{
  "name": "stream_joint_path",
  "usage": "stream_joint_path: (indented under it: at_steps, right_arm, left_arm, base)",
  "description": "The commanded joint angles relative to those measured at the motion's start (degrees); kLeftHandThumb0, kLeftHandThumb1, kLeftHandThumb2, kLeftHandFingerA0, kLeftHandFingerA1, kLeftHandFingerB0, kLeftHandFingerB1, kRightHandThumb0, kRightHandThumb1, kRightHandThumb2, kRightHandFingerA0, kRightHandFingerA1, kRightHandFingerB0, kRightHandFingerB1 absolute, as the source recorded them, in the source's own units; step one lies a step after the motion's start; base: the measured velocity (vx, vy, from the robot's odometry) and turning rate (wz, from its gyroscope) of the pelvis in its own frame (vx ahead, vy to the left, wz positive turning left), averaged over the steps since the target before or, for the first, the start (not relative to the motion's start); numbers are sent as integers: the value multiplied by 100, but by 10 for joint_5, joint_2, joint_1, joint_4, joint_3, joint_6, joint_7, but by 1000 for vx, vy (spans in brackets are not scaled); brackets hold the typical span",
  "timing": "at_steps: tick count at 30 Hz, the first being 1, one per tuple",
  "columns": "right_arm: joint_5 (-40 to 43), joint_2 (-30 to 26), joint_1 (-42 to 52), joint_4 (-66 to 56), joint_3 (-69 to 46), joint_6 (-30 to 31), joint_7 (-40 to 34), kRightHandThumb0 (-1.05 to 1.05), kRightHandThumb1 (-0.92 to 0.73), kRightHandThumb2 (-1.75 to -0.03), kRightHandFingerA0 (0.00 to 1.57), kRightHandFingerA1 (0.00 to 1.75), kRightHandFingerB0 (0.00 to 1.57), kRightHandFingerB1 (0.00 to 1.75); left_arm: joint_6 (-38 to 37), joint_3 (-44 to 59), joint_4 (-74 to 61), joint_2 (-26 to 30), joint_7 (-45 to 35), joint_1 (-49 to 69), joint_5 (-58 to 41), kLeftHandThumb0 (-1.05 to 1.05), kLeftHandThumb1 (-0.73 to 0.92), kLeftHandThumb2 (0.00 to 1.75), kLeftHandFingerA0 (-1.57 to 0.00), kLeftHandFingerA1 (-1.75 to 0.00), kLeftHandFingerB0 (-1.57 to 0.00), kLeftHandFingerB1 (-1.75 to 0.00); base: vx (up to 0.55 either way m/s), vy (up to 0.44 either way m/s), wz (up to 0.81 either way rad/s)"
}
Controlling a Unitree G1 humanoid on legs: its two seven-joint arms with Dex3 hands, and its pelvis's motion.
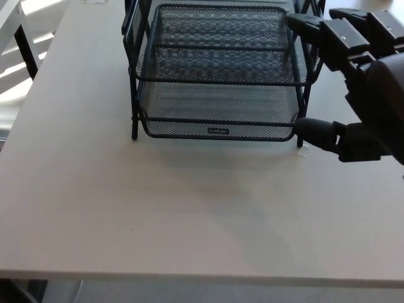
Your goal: The robot uses its right hand to grab the drawer kept on the middle of the desk and pull it out towards the robot
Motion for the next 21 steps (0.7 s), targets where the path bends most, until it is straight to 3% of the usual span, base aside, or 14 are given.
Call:
stream_joint_path:
  at_steps: [1, 2, 4, 5, 6, 7, 17, 18, 20, 21]
  right_arm:
    - [-60, 21, -33, 32, 31, -8, -3, -90, -69, -61, 3, 42, 13, 36]
    - [-69, 25, -40, 46, 37, -16, -16, -88, -52, -94, 3, 46, 7, 45]
    - [-74, 31, -48, 61, 43, -26, -25, -88, -54, -96, 3, 45, 7, 45]
    - [-79, 37, -58, 89, 53, -40, -45, -87, -52, -95, 3, 40, 9, 42]
    - [-86, 43, -68, 109, 62, -46, -55, -88, -67, -61, 2, 42, 11, 35]
    - [-89, 46, -72, 116, 65, -47, -54, -87, -67, -60, 1, 40, 9, 35]
    - [-135, 88, -131, 238, 107, -74, -123, -91, -61, -59, 0, 41, 7, 35]
    - [-140, 91, -136, 248, 110, -74, -128, -82, -46, -94, 1, 27, 7, 33]
    - [-143, 96, -141, 260, 113, -75, -135, -82, -45, -93, 2, 29, 7, 35]
    - [-148, 98, -146, 271, 115, -76, -143, -87, -59, -59, 0, 39, 7, 34]
  left_arm:
    - [2, 0, 3, 2, -6, -4, 6, -33, 68, 60, -59, -87, -57, -60]
    - [2, 2, -2, 3, -9, -1, 5, -32, 68, 60, -59, -86, -58, -59]
    - [-3, 2, 1, 3, -3, -1, 7, -32, 67, 60, -60, -85, -59, -59]
    - [-5, 5, -3, 0, -5, 2, 2, -32, 70, 60, -59, -88, -58, -63]
    - [-1, 6, -6, -1, -9, 2, -2, -32, 69, 61, -58, -87, -57, -62]
    - [2, 4, -5, -2, -11, -1, -1, -32, 68, 60, -58, -86, -57, -62]
    - [-8, 0, 5, -2, -5, -7, 3, -31, 68, 60, -60, -87, -60, -62]
    - [-7, 2, 0, -1, -6, -3, 2, -33, 68, 60, -61, -86, -59, -61]
    - [-6, 1, 3, -1, -7, -5, 2, -32, 67, 61, -60, -85, -59, -59]
    - [-10, 1, 5, -1, -4, -5, 3, -32, 68, 60, -60, -86, -59, -59]
  base:
    - [0, 0, 0]
    - [0, 0, 0]
    - [0, 0, 0]
    - [0, 0, 0]
    - [0, 0, 0]
    - [0, 0, 0]
    - [0, 0, 0]
    - [0, 0, 0]
    - [0, 0, 0]
    - [0, 0, 0]
